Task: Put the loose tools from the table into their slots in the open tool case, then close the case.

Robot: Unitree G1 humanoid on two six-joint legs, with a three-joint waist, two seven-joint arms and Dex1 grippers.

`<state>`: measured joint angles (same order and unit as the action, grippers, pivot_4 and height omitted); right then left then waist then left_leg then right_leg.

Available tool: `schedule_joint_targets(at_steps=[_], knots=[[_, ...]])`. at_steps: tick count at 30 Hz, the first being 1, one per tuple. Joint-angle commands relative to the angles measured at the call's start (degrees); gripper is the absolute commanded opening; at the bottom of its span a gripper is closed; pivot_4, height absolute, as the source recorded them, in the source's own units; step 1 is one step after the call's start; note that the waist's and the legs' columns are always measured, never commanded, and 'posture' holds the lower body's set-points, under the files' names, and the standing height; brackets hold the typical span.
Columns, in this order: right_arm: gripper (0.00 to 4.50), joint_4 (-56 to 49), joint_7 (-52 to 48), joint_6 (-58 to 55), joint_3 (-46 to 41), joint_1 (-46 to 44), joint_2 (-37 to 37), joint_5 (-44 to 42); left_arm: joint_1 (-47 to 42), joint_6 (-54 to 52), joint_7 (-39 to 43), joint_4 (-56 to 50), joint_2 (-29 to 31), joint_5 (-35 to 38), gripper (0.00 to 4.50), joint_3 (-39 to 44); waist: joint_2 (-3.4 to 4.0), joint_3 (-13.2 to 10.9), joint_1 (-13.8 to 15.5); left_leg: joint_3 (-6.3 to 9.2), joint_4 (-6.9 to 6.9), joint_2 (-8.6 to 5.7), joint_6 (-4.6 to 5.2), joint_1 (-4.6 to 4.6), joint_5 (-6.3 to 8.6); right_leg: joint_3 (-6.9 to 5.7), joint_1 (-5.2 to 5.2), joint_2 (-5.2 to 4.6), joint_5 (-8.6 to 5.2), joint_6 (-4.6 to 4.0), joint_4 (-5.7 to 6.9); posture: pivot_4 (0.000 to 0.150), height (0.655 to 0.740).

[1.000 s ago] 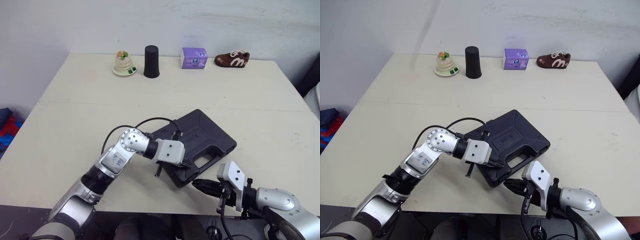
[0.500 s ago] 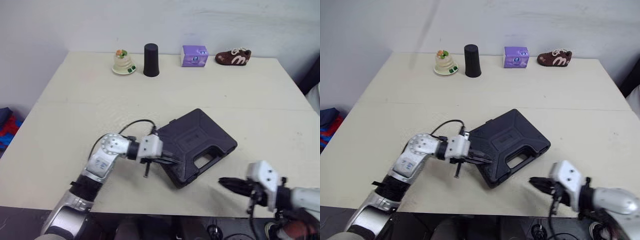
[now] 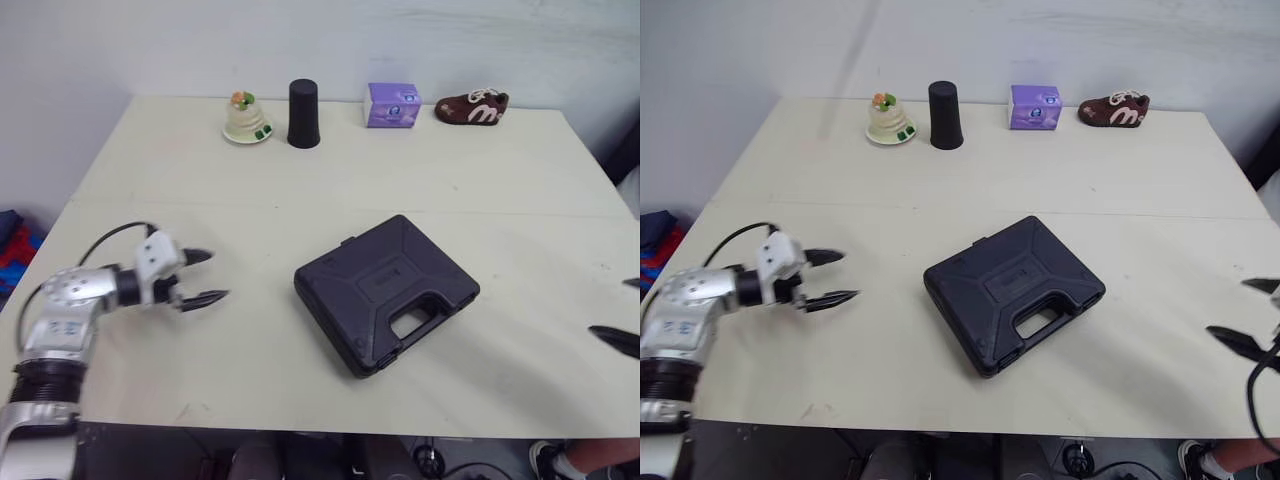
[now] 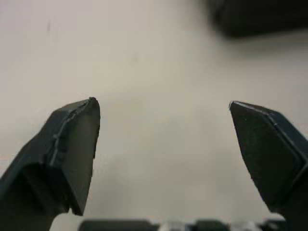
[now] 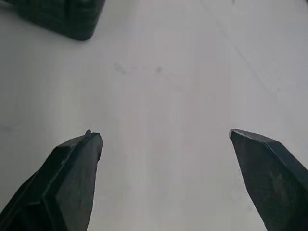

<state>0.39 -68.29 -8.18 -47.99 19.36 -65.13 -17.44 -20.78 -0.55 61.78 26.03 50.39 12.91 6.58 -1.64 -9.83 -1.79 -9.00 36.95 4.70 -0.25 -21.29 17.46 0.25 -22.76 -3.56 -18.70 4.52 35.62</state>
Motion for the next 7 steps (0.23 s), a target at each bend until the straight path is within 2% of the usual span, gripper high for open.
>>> schedule_joint_targets(at_steps=[1,7], knots=[[4.5,8.23,-0.97,5.37,-2.58,-2.73,-3.11,2.17,1.92,2.65,-1.53,0.77,2.26,0.46,4.42,4.76,0.02,-0.03,0.0,-0.04,-0.03,0.02,0.0,0.0,0.02,0.0,-0.02,-0.03,-0.02,-0.03,-0.01,0.15,0.74],[4.5,12.65,1.71,8.96,2.69,-9.21,-2.86,3.22,5.18,4.53,-5.81,0.09,1.83,0.82,4.42,9.21,0.12,-0.08,0.05,-0.12,0.0,0.09,-0.32,-0.03,0.12,0.1,-0.05,-0.12,-0.08,-0.13,0.0,0.15,0.74]])
